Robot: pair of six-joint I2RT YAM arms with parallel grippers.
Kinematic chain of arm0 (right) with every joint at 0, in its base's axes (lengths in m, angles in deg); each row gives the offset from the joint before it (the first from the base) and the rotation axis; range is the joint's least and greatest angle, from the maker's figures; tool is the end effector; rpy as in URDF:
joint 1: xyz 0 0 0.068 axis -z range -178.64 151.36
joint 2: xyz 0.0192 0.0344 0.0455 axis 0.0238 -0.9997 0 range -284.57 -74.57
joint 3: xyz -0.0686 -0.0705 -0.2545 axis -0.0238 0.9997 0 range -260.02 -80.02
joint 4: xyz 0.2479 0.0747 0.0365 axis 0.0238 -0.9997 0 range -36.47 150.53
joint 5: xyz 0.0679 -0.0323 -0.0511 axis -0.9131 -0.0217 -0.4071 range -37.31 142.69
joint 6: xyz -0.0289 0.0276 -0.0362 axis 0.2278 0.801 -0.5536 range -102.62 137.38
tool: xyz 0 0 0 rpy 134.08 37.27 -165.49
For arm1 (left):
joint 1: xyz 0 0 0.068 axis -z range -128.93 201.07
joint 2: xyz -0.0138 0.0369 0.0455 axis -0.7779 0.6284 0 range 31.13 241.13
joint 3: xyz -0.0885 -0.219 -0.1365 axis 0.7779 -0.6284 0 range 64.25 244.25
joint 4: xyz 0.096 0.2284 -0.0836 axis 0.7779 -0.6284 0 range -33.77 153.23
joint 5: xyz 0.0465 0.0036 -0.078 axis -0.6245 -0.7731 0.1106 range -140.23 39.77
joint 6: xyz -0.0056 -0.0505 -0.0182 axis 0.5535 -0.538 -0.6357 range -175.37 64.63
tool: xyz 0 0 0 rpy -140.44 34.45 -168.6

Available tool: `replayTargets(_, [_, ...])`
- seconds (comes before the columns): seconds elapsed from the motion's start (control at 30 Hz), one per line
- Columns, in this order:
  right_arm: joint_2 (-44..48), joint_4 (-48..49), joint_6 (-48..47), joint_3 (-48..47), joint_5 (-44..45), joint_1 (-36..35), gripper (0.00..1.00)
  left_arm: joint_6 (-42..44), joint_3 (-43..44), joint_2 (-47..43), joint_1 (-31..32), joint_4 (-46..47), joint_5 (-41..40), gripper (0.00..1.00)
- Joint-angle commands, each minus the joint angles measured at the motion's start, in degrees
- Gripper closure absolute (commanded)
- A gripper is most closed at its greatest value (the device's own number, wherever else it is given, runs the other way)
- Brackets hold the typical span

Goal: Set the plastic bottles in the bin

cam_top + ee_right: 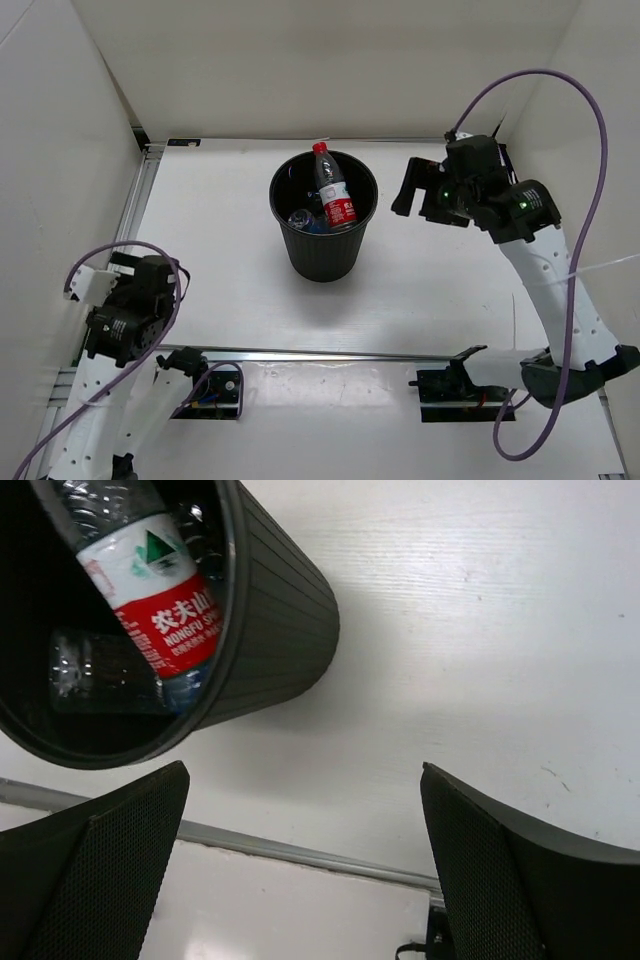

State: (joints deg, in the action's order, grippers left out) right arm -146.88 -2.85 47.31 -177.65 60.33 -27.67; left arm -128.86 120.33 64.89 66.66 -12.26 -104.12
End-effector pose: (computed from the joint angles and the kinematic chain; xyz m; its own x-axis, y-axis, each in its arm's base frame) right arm 0.1961 0.1034 0.4567 -0.6614 0.1985 -0.7233 -0.0686 0.9443 0.3218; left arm 0.0668 0.0114 0.3327 0.0762 -0.6081 -0.7902 -0.8266 0.4047 -0.3910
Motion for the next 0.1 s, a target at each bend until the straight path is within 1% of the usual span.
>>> replayTargets(0.0, [1.8, -0.8, -1.4, 1.2, -3.2, 2.3, 0.0, -6.9, -2.6, -0.8, 0.0, -5.7, -16.3, 0.0])
replayTargets(0.03, [1.8, -1.7, -1.4, 1.2, -2.5, 3.0, 0.0, -7.5, -3.7, -0.8, 0.0, -5.7, -19.0, 0.0])
replayTargets(0.07, [2.4, -1.7, -1.4, 1.2, -0.5, 3.0, 0.0, -8.3, -6.6, -0.8, 0.0, -5.7, -21.7, 0.0])
